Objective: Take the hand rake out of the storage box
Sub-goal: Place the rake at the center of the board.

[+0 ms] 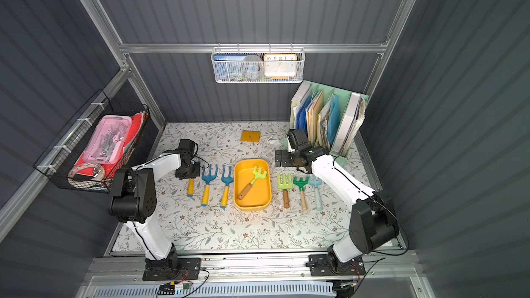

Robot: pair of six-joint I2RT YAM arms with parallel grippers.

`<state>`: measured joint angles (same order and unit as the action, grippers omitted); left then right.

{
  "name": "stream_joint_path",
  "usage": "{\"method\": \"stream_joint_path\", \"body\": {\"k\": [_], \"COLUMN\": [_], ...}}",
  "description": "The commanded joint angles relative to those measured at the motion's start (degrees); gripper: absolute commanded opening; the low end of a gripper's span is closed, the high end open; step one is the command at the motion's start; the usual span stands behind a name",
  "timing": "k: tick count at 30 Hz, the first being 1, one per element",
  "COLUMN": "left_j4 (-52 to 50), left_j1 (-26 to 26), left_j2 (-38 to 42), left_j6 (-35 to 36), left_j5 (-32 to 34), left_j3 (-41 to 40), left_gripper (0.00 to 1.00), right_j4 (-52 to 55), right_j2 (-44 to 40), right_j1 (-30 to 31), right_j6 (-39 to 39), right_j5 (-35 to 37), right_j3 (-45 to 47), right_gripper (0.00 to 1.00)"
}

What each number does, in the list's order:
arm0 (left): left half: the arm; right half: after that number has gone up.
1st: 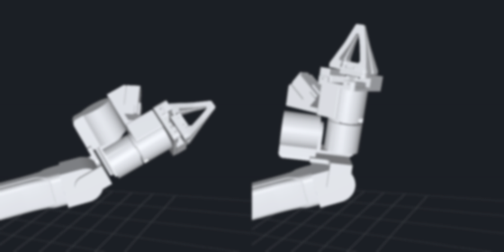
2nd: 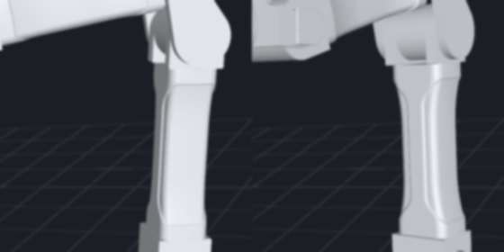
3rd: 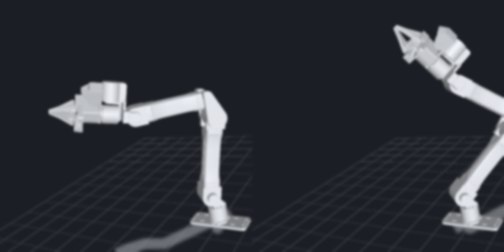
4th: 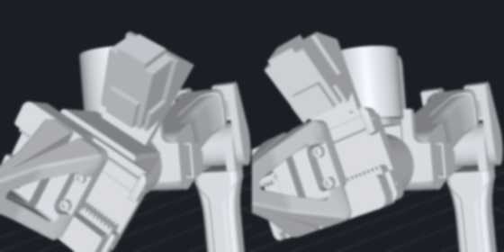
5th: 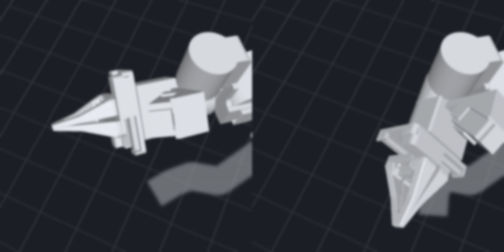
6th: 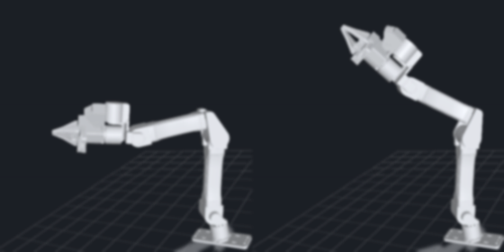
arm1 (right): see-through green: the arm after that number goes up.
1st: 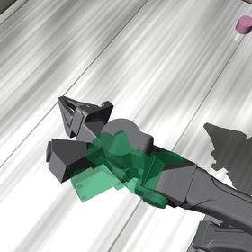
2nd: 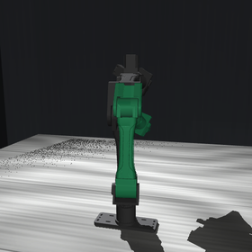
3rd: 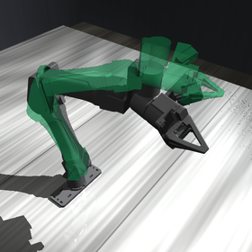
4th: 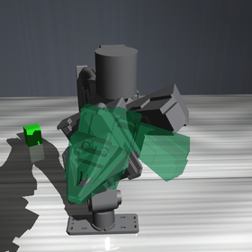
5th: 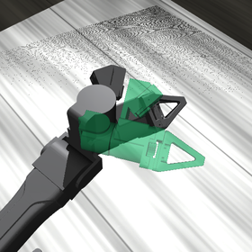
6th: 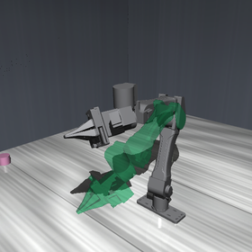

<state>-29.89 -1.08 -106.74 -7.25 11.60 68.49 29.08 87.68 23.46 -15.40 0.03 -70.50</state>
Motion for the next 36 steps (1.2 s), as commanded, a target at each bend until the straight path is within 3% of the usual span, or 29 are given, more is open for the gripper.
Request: {"method": "stream_joint_path", "body": {"k": [1, 7, 19, 30, 33, 36], "left_j4": [-4.31, -10.23, -11.22, -11.77, -12.07, -12.39], "left_j1": [0.37, 0.30, -3.31, -5.32, -5.33, -5.33], "left_j2": [-0.28, -2.21, -1.00, -3.22, -3.17, -2.58], "left_j6": [0.98, 2.40, 3.59, 1.16, 0.94, -0.63], "left_j5": [1.44, 3.52, -0.14, 2.57, 3.03, 5.77], "left_j3": [-0.41, -0.28, -1.21, -0.17, 0.03, 0.35], "left_gripper": [0.16, 0.14, 0.17, 0.18, 0.21, 0.33], "right_j4": [0.99, 1.09, 1.32, 1.99, 1.78, 1.81], "right_j2": [0.37, 1.42, 2.44, 2.10, 2.23, 2.39], "right_j1": [0.16, 0.25, 0.97, 1.06, 1.04, 1.06], "right_j6": [0.37, 0.02, 0.02, 0.72, 0.55, 0.54], "right_j5": [-0.27, -1.47, -1.35, -0.17, -0.47, -0.48], "right_j3": [-0.29, -1.27, -2.32, -2.43, -2.52, -2.59], "right_gripper": [0.99, 0.99, 0.99, 0.99, 0.99, 0.99]}}
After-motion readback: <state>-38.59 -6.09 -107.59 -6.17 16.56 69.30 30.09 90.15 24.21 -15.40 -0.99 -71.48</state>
